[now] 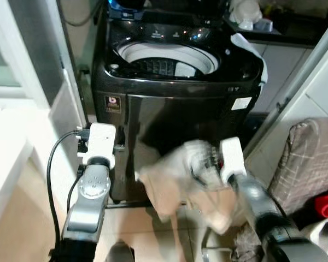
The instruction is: Clothes washing
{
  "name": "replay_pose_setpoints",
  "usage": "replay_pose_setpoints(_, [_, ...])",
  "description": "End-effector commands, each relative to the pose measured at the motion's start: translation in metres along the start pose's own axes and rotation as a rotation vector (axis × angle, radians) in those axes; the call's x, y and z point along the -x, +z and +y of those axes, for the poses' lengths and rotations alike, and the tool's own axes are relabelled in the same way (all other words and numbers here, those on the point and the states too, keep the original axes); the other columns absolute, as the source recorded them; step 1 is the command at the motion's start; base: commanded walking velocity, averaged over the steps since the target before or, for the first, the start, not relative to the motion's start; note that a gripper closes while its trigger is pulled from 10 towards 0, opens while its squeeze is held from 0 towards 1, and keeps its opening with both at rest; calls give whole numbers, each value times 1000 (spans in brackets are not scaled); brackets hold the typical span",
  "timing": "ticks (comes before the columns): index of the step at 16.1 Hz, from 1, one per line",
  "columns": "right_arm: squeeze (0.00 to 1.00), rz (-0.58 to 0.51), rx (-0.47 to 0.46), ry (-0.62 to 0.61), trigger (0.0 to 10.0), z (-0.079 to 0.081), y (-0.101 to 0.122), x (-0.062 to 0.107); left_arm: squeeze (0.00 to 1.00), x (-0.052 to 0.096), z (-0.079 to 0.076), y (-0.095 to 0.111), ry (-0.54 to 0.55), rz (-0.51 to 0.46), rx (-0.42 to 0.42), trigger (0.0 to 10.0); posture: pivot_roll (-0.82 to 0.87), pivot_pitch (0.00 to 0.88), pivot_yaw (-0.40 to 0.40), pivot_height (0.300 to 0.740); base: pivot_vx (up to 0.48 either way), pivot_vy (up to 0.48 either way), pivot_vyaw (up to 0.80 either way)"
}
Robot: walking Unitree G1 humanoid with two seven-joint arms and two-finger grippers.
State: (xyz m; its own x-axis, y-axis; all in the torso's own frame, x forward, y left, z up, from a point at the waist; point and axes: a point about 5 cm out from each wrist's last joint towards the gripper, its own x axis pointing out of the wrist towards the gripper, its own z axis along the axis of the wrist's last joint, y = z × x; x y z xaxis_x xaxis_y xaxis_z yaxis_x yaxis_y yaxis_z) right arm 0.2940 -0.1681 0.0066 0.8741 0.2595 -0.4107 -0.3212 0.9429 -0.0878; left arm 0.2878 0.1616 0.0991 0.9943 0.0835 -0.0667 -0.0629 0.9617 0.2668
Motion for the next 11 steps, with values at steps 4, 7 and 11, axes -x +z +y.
replay_pose_setpoints(4, [71, 158, 13, -50, 10000, -5, -21, 4, 0, 2, -34, -65, -226, 235, 27, 10000, 80, 0, -67, 740, 0, 0, 0])
replay_pose_setpoints(7, [63, 293, -70, -55, 10000, 4, -34, 4, 0, 24, -74, -111, -439, 462, 0, 10000, 72, 0, -57, 740, 0, 0, 0])
replay_pose_setpoints(11, [55, 396, -71, -41, 10000, 24, -50, 6, 0, 84, -75, -173, -499, 860, -120, 10000, 27, 0, -39, 740, 0, 0, 0])
